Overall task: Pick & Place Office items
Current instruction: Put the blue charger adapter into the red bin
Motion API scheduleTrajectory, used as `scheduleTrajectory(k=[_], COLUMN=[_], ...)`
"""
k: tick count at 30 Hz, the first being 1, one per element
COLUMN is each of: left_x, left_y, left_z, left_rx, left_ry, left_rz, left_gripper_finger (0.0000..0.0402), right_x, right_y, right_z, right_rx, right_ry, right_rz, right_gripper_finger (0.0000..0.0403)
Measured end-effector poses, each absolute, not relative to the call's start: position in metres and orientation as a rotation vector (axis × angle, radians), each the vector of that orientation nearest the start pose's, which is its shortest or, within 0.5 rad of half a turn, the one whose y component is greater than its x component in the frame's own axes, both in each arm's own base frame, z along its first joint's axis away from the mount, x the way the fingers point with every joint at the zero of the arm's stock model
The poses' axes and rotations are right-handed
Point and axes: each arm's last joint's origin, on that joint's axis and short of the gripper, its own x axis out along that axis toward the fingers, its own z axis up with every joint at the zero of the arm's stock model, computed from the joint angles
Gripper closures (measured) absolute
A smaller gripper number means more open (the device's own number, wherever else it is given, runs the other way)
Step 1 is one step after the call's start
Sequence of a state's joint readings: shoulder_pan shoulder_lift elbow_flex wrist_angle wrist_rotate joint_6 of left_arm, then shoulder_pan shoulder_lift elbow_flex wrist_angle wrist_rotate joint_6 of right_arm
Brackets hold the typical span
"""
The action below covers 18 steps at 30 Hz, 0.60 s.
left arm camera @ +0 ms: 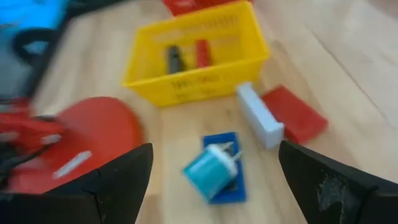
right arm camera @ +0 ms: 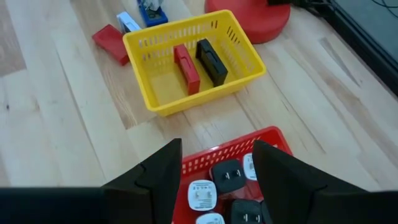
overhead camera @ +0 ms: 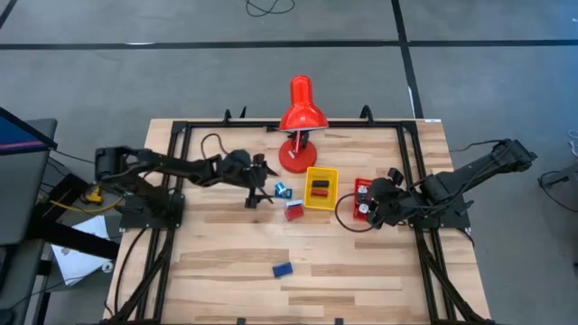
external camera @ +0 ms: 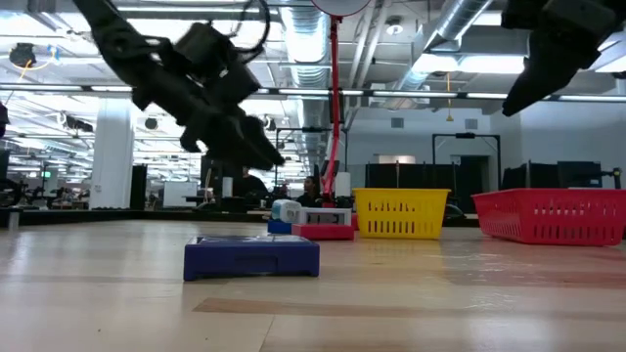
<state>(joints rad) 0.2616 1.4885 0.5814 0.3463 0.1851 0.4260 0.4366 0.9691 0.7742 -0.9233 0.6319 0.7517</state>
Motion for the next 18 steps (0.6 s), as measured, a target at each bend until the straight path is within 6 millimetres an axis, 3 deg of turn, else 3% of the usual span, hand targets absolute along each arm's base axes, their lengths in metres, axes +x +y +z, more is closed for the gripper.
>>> scheduleTrajectory(k=[4,11,18], left_x=[0.284,0.305,0.307], left_y=[0.071,0.077,0.083], left_z=[0.148,0.134,0.123], left_rx=[0.27,0.307,0.317], left_ry=[0.567,0.602,0.656], left_rz=[-0.145,-0.178,-0.186], left_gripper_finger=[0.006,0.006,0.006], right_x=[0.155,0.156,0.157], right_y=[0.053,0.054,0.054], right_z=[0.251,0.251,0.252], right_rx=[0.127,0.136,0.14], right_ry=[0.815,0.805,0.8], right_rz=[-0.506,-0.501,-0.499], right_gripper_finger=[0.0214,0.0214,0.0214])
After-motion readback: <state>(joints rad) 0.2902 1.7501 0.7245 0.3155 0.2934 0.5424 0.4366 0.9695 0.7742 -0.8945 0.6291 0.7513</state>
